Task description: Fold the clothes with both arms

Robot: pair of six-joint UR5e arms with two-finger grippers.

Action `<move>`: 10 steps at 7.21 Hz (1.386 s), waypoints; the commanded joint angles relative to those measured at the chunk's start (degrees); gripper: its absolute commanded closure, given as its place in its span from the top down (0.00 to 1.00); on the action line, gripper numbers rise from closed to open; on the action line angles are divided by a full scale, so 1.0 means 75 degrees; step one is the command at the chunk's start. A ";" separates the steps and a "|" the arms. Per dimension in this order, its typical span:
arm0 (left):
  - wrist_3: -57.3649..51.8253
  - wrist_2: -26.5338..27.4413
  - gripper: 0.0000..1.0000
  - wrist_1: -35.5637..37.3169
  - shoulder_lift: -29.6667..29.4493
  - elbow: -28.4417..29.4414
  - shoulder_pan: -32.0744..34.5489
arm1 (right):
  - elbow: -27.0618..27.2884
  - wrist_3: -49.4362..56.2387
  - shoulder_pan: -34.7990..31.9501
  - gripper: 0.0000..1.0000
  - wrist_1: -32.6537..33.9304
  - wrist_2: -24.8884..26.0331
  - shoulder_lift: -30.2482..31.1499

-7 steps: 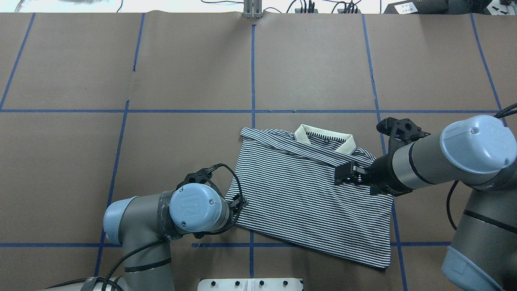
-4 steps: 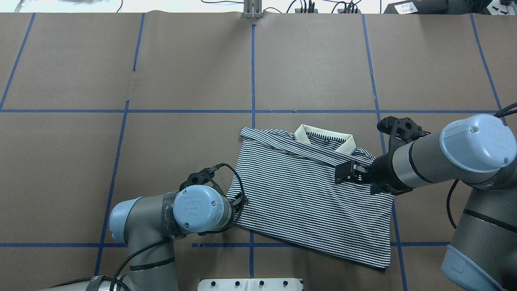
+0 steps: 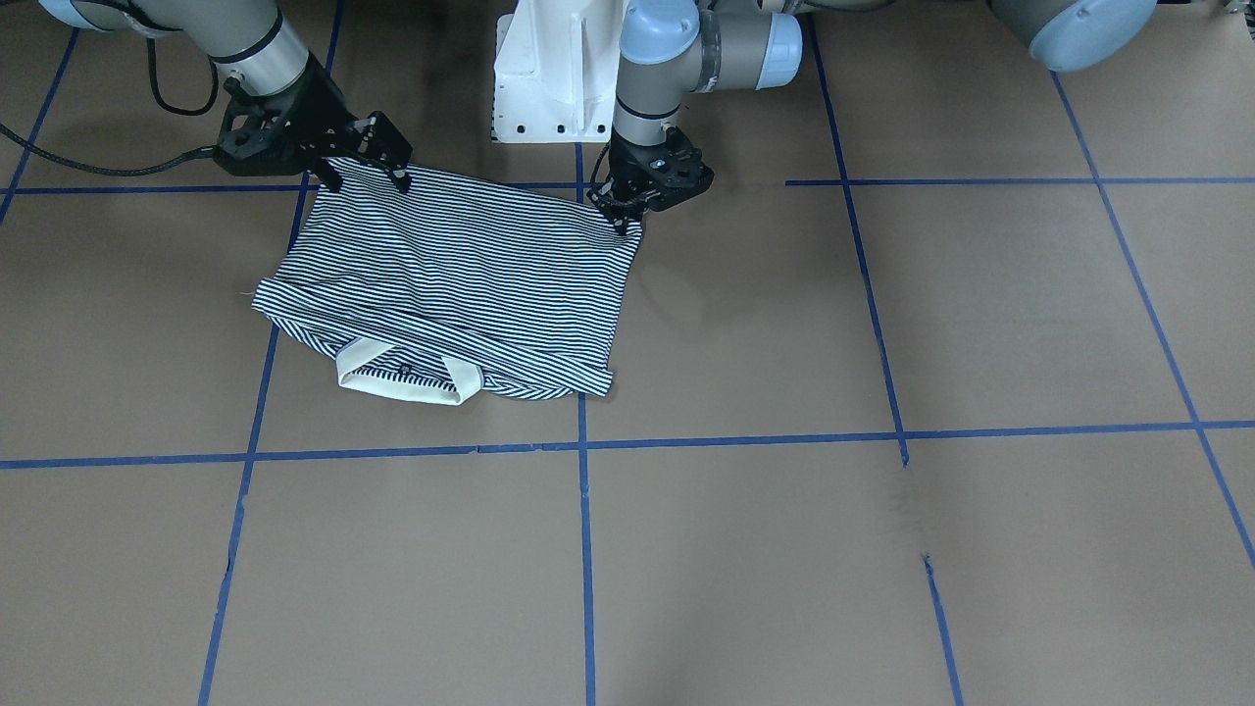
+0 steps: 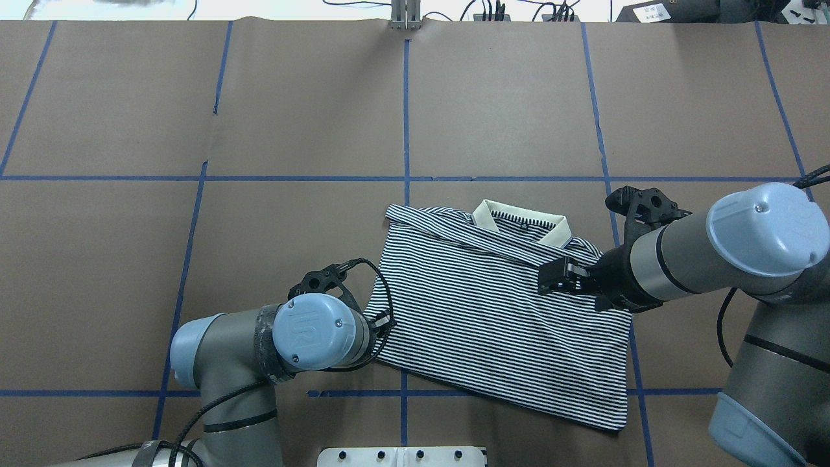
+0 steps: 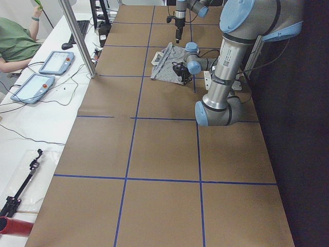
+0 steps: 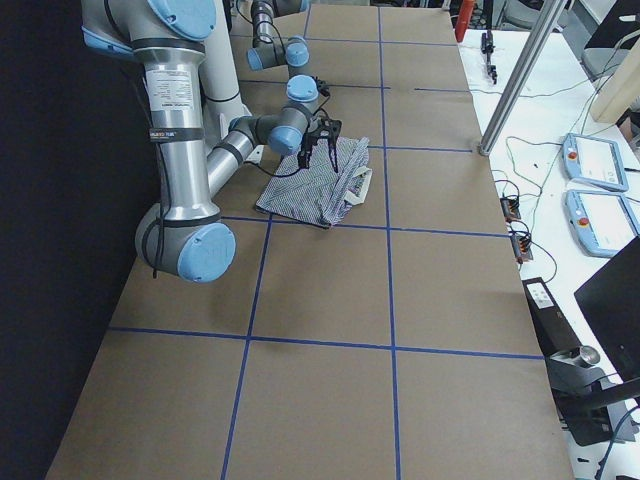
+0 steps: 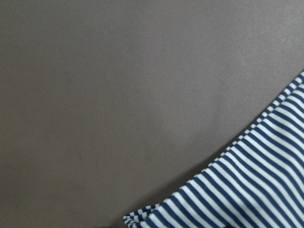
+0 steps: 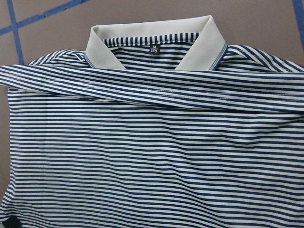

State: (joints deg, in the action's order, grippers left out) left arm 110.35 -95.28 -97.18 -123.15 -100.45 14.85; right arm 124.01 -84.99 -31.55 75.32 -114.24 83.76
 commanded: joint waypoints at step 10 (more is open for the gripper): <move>-0.3906 0.0738 0.00 -0.2574 -0.2136 0.4569 0.3104 | -0.0129 0.0000 0.0011 1.00 0.0000 0.0419 -0.0023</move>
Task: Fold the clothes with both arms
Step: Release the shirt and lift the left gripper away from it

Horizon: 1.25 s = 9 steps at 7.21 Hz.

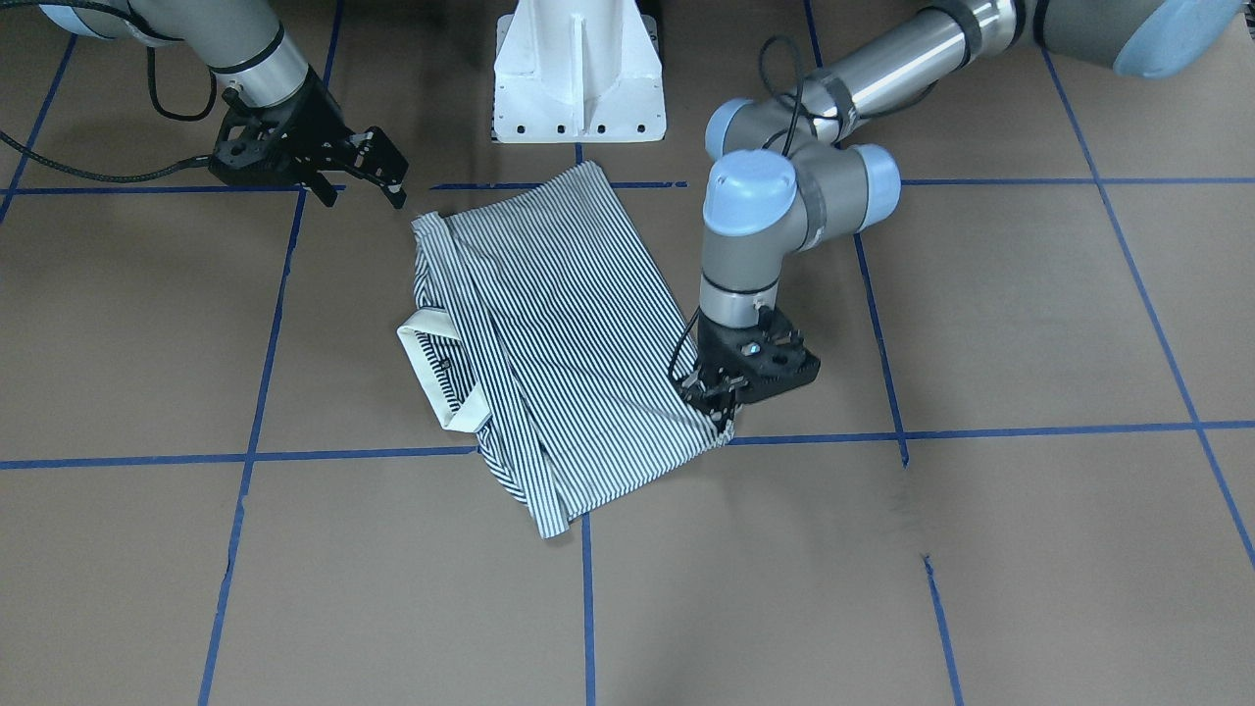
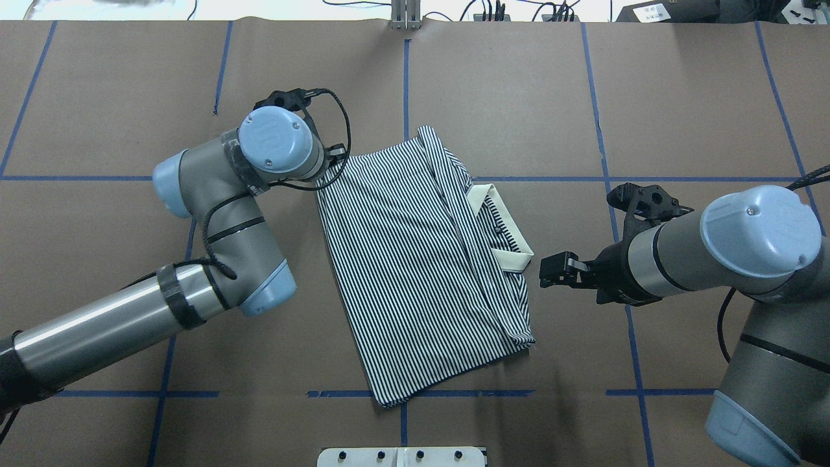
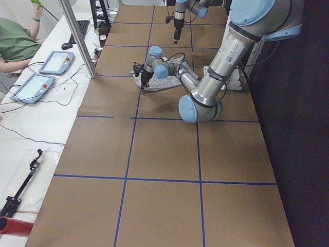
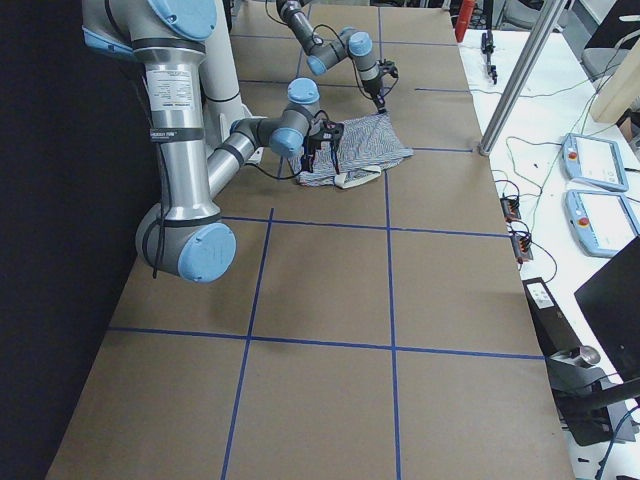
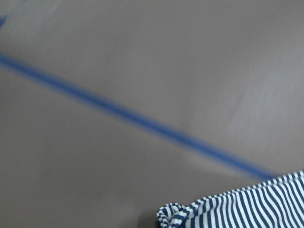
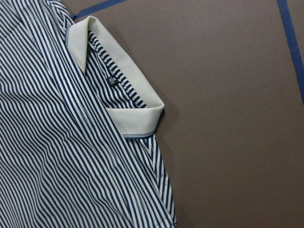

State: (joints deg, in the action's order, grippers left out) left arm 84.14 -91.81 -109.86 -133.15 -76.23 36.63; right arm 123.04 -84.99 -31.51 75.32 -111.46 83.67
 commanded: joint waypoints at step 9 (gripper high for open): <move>-0.1937 -0.0503 1.00 -0.2677 -0.0802 0.1710 0.0847 | -0.0760 0.0640 0.0112 1.00 0.0198 0.0811 -0.1087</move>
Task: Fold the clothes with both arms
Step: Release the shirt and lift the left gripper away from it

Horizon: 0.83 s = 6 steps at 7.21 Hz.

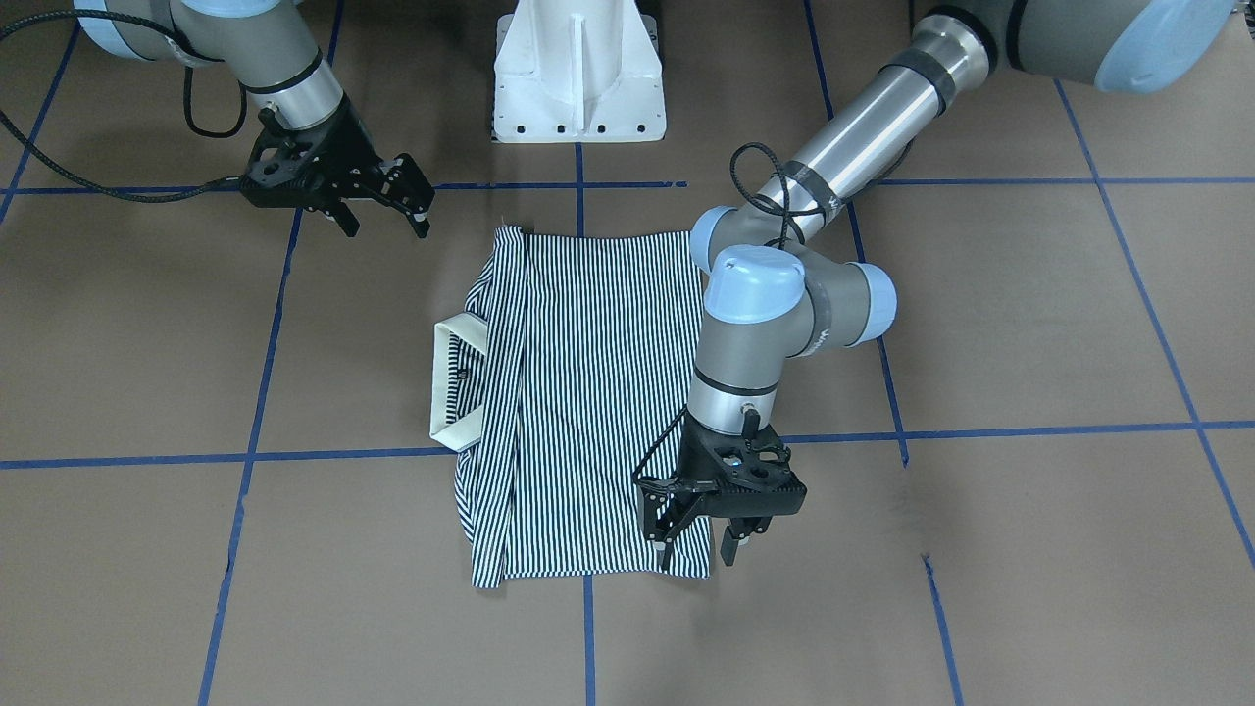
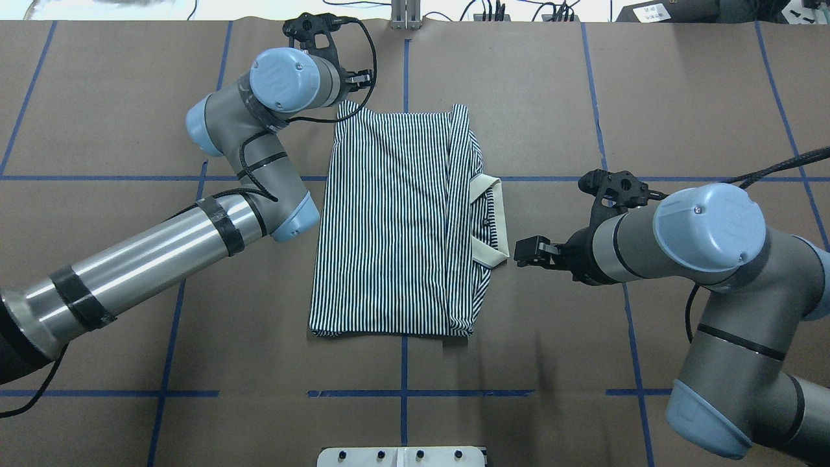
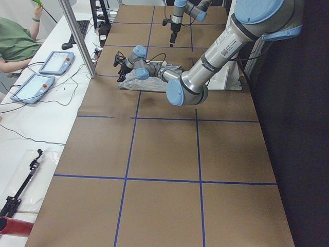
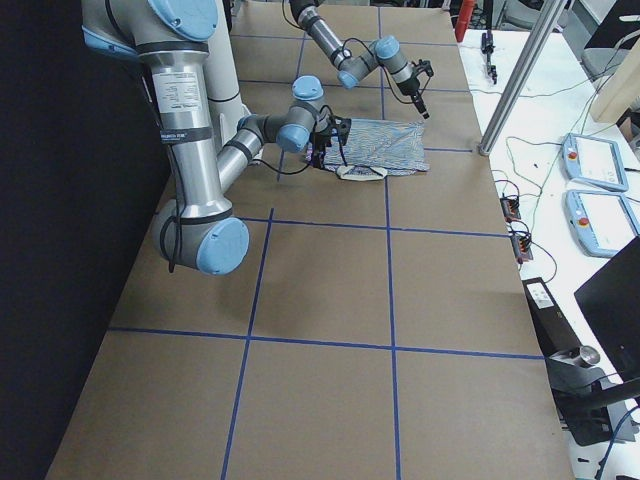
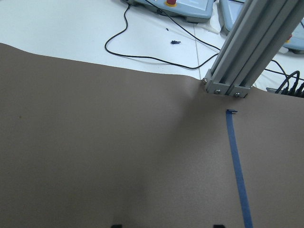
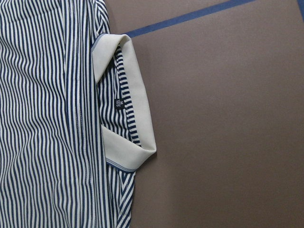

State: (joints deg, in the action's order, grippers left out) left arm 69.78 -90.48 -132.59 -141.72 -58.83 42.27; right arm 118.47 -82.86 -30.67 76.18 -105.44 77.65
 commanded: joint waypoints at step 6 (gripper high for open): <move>-0.0069 -0.1799 1.00 0.4062 0.2888 -0.5720 0.0165 | -0.1356 0.0981 0.1064 1.00 0.2293 0.1179 -0.2122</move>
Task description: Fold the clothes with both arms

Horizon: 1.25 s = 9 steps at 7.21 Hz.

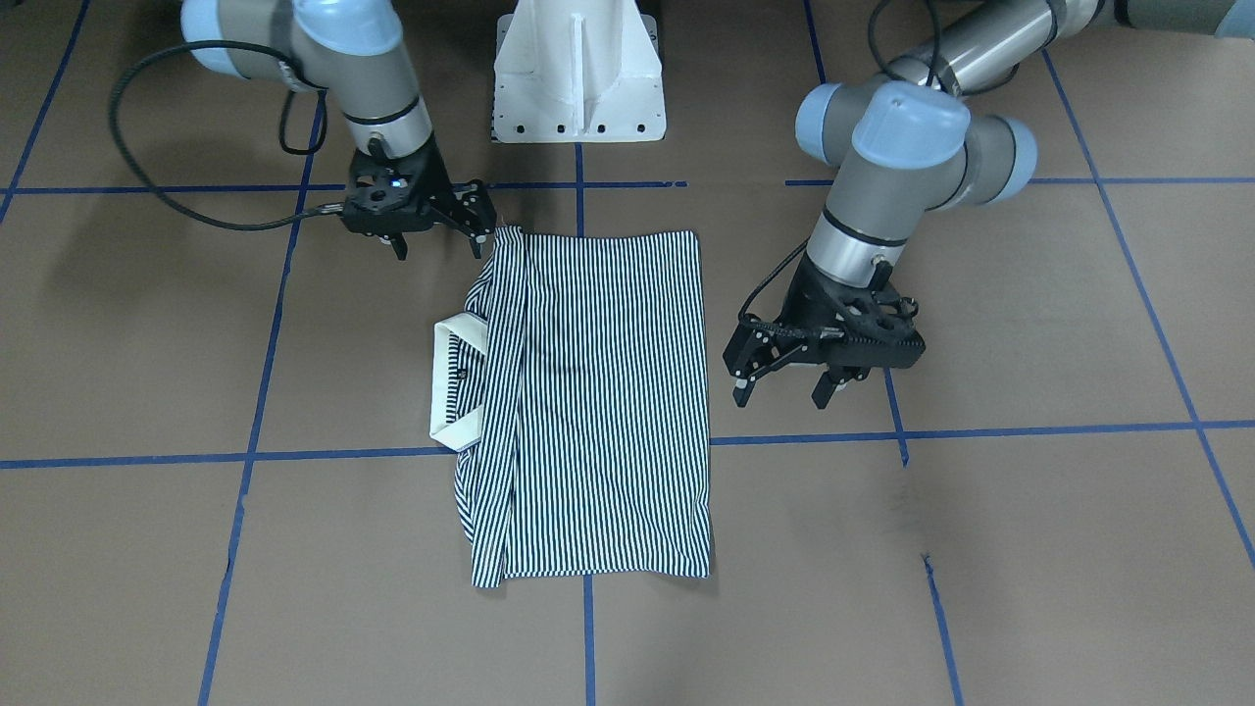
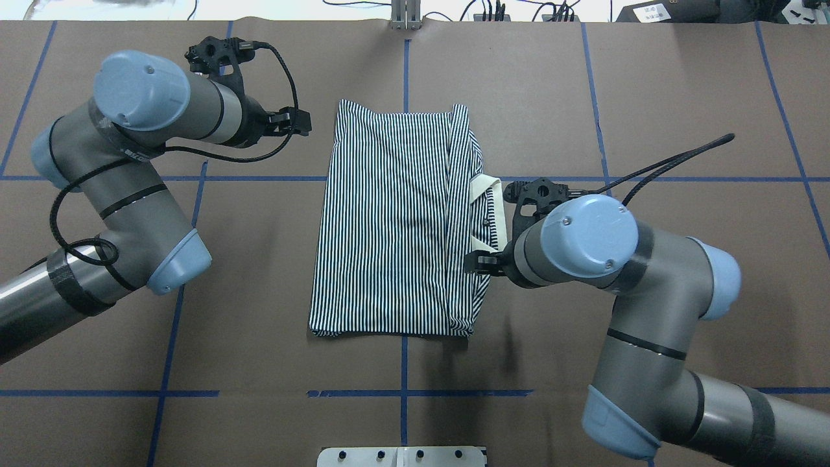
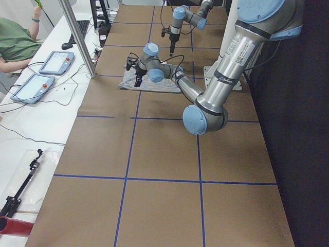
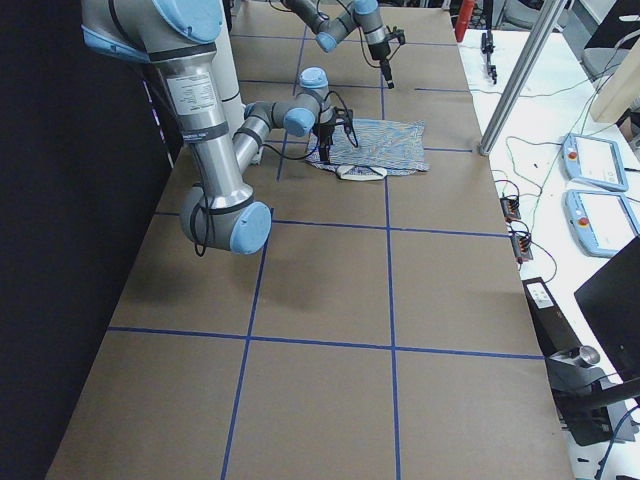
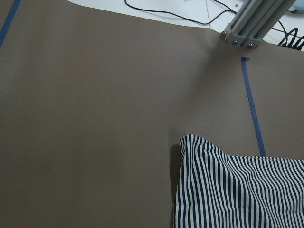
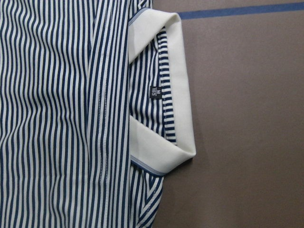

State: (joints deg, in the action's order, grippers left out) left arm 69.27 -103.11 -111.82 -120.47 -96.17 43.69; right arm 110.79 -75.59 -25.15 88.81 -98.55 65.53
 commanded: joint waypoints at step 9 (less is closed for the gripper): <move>-0.0014 -0.0537 1.00 0.1550 0.0535 -0.1650 -0.0224 | -0.1705 0.1031 0.0787 1.00 0.1612 0.0367 -0.1495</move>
State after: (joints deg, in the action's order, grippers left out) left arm 69.09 -107.13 -100.07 -116.49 -108.54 42.02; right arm 98.43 -68.64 -19.22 100.53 -95.75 53.91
